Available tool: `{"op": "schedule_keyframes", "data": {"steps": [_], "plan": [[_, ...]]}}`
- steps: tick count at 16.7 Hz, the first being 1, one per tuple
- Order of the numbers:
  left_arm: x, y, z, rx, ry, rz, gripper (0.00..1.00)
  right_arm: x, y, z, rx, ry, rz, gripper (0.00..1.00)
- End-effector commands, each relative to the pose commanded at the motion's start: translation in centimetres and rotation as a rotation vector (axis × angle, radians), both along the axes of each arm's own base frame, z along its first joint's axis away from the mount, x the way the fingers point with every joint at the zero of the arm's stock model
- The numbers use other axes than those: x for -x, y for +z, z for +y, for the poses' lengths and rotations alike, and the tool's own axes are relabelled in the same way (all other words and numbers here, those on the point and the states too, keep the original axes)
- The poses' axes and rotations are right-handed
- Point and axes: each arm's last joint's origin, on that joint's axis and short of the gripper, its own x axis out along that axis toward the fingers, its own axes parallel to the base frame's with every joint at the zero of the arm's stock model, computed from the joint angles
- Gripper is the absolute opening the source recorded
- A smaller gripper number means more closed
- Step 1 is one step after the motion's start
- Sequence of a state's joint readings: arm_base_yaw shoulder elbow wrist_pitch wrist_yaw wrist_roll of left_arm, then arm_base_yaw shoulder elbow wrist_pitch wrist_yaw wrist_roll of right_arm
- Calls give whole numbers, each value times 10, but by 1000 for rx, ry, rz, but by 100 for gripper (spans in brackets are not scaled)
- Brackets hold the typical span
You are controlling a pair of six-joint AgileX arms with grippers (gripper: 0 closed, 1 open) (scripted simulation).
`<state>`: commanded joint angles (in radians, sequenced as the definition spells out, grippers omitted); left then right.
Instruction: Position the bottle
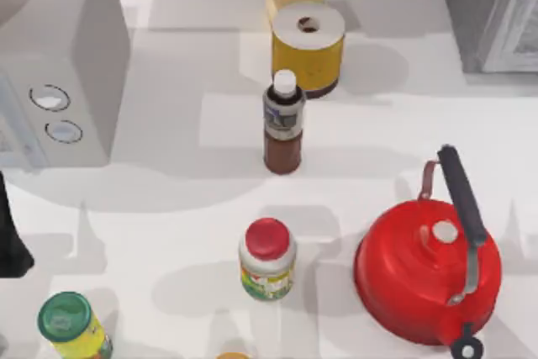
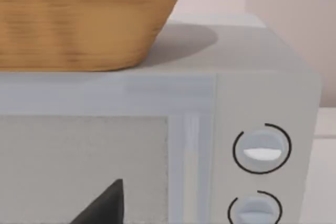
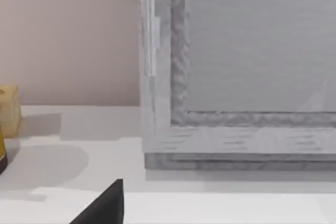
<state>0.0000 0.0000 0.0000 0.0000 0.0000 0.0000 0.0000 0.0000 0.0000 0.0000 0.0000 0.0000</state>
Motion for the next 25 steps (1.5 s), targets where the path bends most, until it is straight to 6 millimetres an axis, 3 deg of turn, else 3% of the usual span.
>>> {"op": "schedule_keyframes", "data": {"steps": [5,9,12,15,18,21,25], "plan": [[0,0,0,0,0,0,100,-2,7,3,5,39,36,100],[0,0,0,0,0,0,100,-15,36,16,34,160,140,100],[0,0,0,0,0,0,100,-41,62,34,73,280,253,100],[0,0,0,0,0,0,100,-82,80,64,121,407,370,100],[0,0,0,0,0,0,100,-126,83,104,171,528,466,100],[0,0,0,0,0,0,100,-162,73,146,214,627,541,100],[0,0,0,0,0,0,100,-188,48,187,254,715,621,100]]}}
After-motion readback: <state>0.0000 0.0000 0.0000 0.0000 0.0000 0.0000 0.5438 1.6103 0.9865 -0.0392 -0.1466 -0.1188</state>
